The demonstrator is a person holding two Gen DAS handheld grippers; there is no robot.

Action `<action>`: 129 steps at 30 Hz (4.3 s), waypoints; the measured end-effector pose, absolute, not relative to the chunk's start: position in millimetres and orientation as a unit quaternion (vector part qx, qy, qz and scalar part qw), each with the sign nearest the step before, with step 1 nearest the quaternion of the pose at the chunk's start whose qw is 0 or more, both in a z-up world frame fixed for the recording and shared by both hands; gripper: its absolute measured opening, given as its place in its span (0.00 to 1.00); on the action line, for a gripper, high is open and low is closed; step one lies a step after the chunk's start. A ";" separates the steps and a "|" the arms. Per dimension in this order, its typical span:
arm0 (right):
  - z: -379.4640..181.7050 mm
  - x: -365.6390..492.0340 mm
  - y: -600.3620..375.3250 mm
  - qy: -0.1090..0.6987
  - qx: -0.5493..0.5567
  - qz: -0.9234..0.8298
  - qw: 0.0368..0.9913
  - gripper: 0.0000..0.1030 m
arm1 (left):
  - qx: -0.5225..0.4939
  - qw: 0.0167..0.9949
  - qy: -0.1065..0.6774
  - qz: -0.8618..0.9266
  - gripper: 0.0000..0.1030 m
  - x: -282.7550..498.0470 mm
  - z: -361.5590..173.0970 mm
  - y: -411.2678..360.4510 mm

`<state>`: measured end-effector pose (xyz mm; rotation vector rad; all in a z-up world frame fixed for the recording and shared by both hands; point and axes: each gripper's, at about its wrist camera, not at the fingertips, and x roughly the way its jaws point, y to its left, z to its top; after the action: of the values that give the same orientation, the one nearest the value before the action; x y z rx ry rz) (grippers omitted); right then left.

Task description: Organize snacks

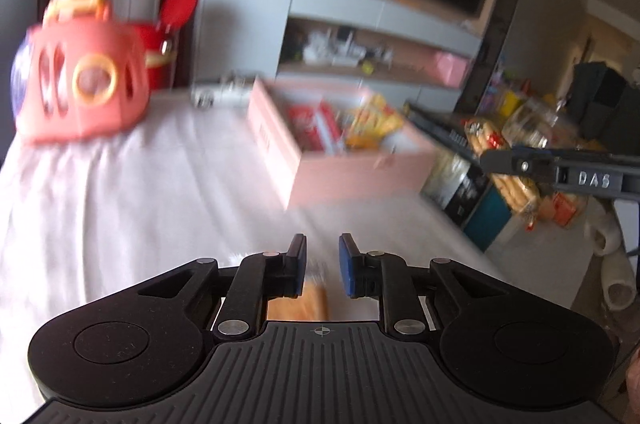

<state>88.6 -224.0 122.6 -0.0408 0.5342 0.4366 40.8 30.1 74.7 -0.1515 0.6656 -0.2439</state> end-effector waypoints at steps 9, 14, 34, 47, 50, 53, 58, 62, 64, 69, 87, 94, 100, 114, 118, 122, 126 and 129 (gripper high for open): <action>38.2 111.7 -199.6 0.362 -0.044 0.182 0.913 0.34 | -0.032 0.927 0.365 -0.080 0.28 44.8 40.4 29.6; 15.4 111.7 -192.6 0.362 -0.064 0.169 0.914 0.51 | 0.000 0.929 0.359 -0.094 0.33 49.1 38.2 18.5; 0.7 105.8 -198.6 0.332 -0.061 0.151 0.929 0.84 | -0.035 0.912 0.393 -0.111 0.78 73.1 32.1 42.1; 0.2 105.6 -199.0 0.333 -0.061 0.150 0.929 0.85 | -0.061 0.903 0.395 -0.156 0.61 67.0 19.2 30.5; 0.3 105.8 -199.1 0.333 -0.061 0.149 0.929 0.86 | -0.066 0.905 0.391 -0.152 0.59 68.6 15.9 29.0; 0.9 106.9 -198.7 0.337 -0.061 0.149 0.928 0.86 | -0.073 0.905 0.390 -0.155 0.53 67.2 19.3 28.1; 6.9 106.4 -194.9 0.341 -0.072 0.157 0.924 0.63 | -0.040 0.909 0.386 -0.152 0.44 57.1 28.2 15.4; 13.8 106.9 -192.7 0.345 -0.077 0.161 0.921 0.37 | -0.023 0.913 0.375 -0.159 0.37 48.7 38.4 8.2; 16.1 107.8 -194.7 0.352 -0.072 0.163 0.919 0.35 | -0.018 0.913 0.373 -0.163 0.37 45.1 41.5 5.6; 29.2 101.2 -206.2 0.346 -0.055 0.165 0.922 0.34 | -0.010 0.914 0.366 -0.174 0.37 38.8 46.1 -1.0; 239.1 168.0 -209.0 0.144 -0.067 0.144 0.977 0.34 | -0.213 0.927 0.192 -0.244 0.37 189.3 171.1 9.5; 188.0 248.7 -190.7 0.228 -0.053 0.130 0.963 0.34 | -0.243 0.906 0.286 -0.196 0.37 271.7 60.5 9.6; 148.4 283.4 -185.0 0.271 -0.054 0.133 0.952 0.34 | -0.228 0.931 0.241 -0.156 0.37 244.8 69.3 33.2; 101.6 275.0 -175.2 0.322 -0.019 0.148 0.935 0.61 | -0.162 0.949 0.256 -0.088 0.37 178.5 60.8 43.5; 80.2 253.0 -191.3 0.355 0.017 0.156 0.922 0.60 | -0.165 0.946 0.261 -0.102 0.37 174.9 61.3 36.1; 61.4 262.0 -187.6 0.397 0.060 0.177 0.898 0.43 | -0.158 0.946 0.261 -0.109 0.37 170.3 61.6 26.9; 52.6 281.5 -174.0 0.396 0.072 0.166 0.900 0.42 | -0.152 0.947 0.268 -0.089 0.37 160.1 57.1 29.1; 48.2 274.9 -171.1 0.385 0.062 0.160 0.907 0.42 | -0.139 0.950 0.269 -0.073 0.37 150.1 51.1 34.9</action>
<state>274.9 -171.1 48.2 0.1274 0.7945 0.3302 150.1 34.9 51.1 -0.2835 0.5473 -0.1483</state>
